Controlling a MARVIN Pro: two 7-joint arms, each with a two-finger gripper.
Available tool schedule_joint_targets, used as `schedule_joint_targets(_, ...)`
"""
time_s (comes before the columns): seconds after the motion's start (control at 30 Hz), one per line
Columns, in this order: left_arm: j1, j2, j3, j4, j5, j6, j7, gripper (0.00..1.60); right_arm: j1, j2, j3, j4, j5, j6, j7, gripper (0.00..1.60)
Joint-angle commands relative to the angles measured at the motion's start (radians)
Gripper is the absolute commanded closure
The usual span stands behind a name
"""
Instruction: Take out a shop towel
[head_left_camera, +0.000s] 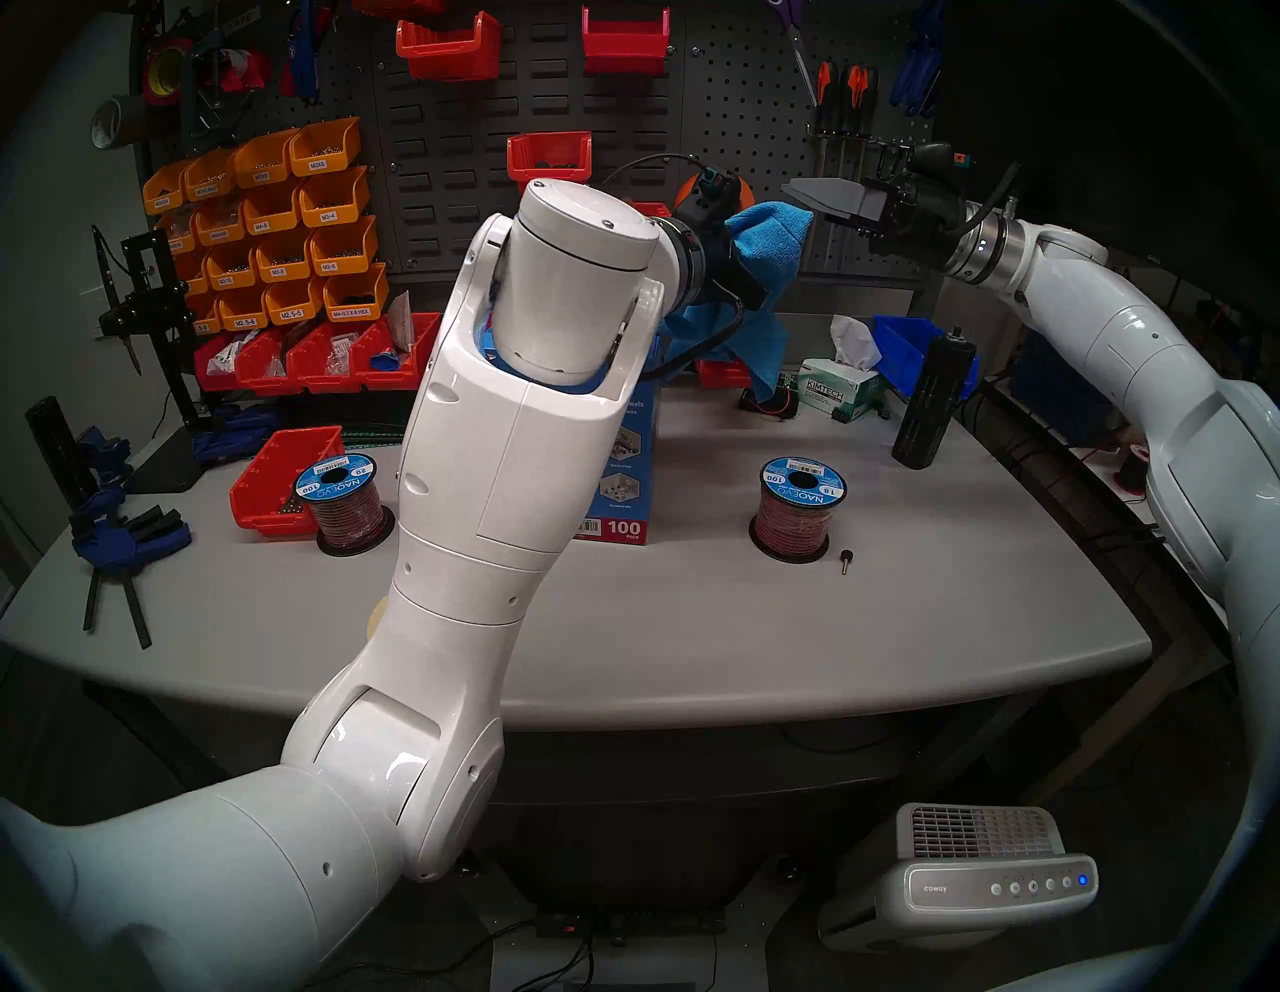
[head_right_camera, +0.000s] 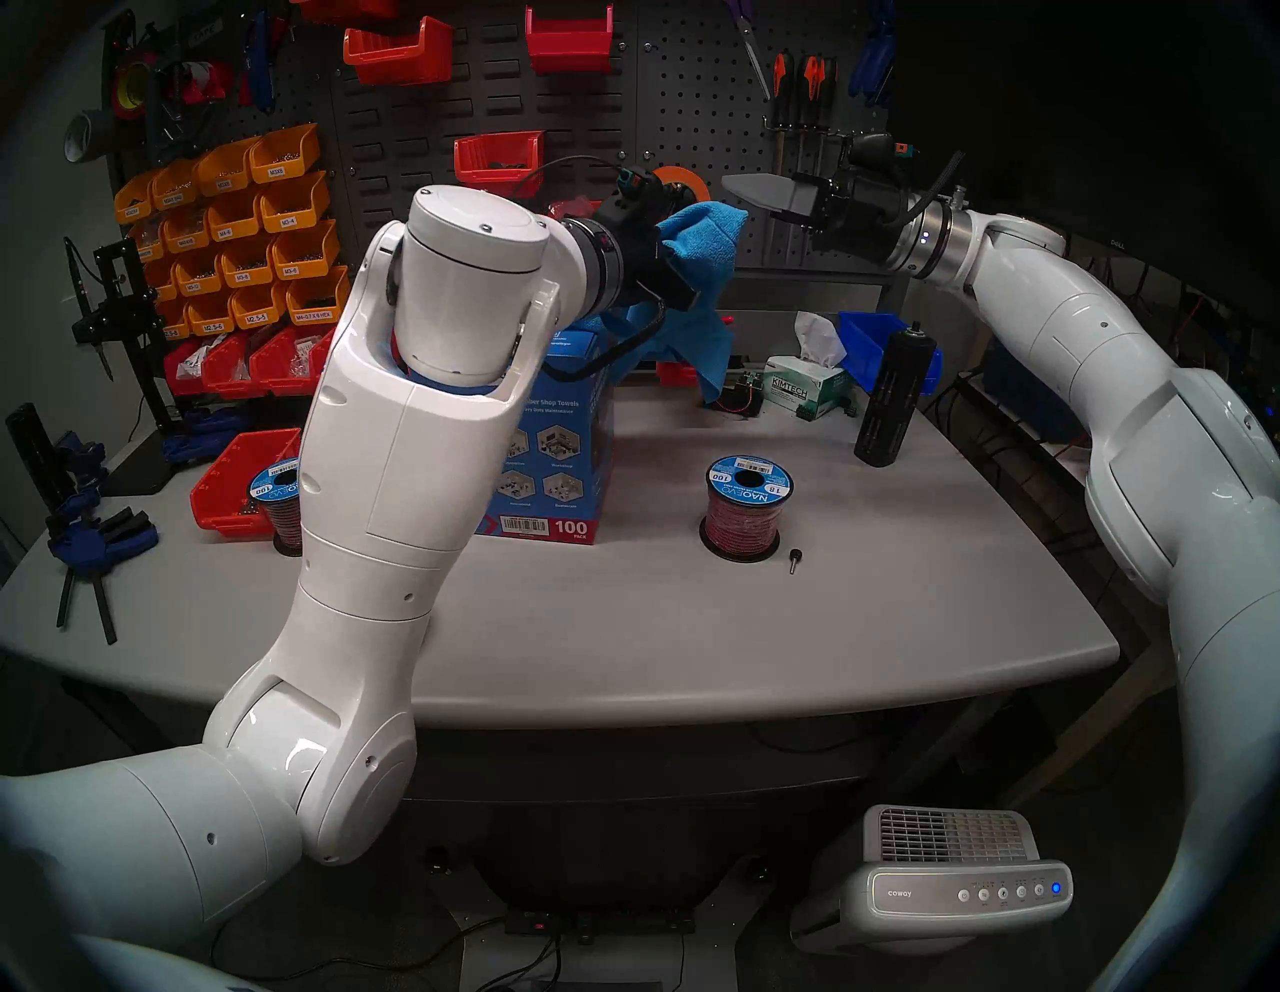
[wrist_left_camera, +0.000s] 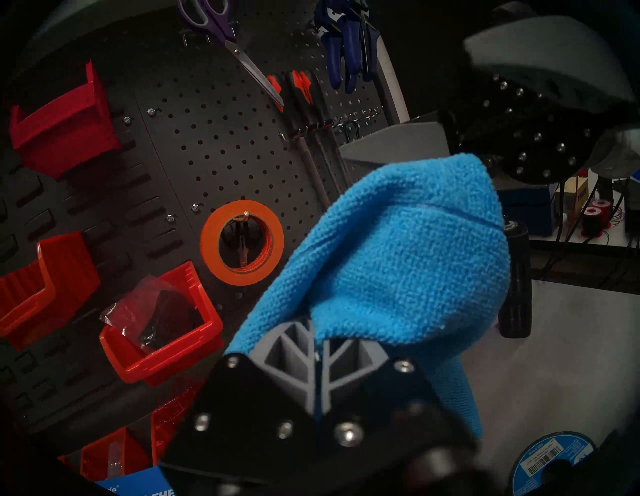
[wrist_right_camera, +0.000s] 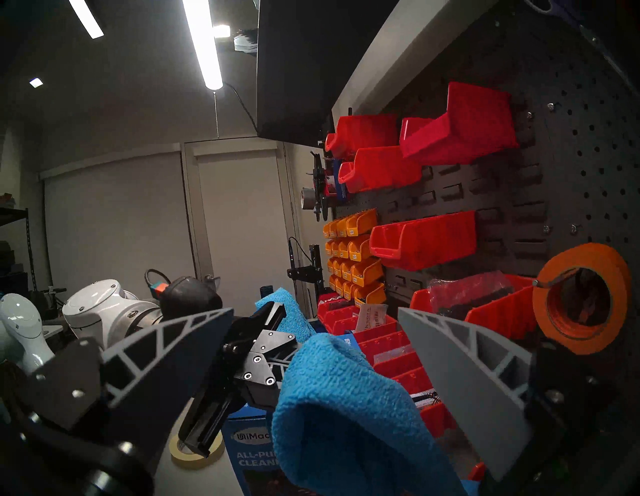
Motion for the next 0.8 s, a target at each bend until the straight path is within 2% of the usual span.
schedule_joint_targets(0.0, 0.019, -0.022, 0.015, -0.118, -0.036, -0.014, -0.033, 1.60, 0.063, -0.025, 0.021, -0.004, 0.010, 0.003, -0.001, 0.00)
schedule_joint_targets(0.17, 0.075, 0.000, 0.027, -0.175, -0.050, 0.001, -0.055, 1.60, 0.067, -0.032, 0.021, 0.001, 0.010, 0.005, -0.001, 0.00)
schedule_joint_targets(0.43, 0.201, 0.069, 0.028, -0.299, -0.059, 0.027, -0.082, 1.60, 0.072, -0.044, 0.020, 0.015, 0.008, 0.009, -0.001, 0.00)
schedule_joint_targets(0.5, 0.207, 0.073, 0.028, -0.298, -0.060, 0.027, -0.085, 1.60, 0.071, -0.045, 0.019, 0.017, 0.008, 0.009, -0.001, 0.00)
schedule_joint_targets(0.77, 0.297, 0.120, 0.023, -0.404, -0.060, 0.034, -0.098, 1.60, 0.073, -0.058, 0.019, 0.040, 0.009, 0.011, -0.001, 0.00)
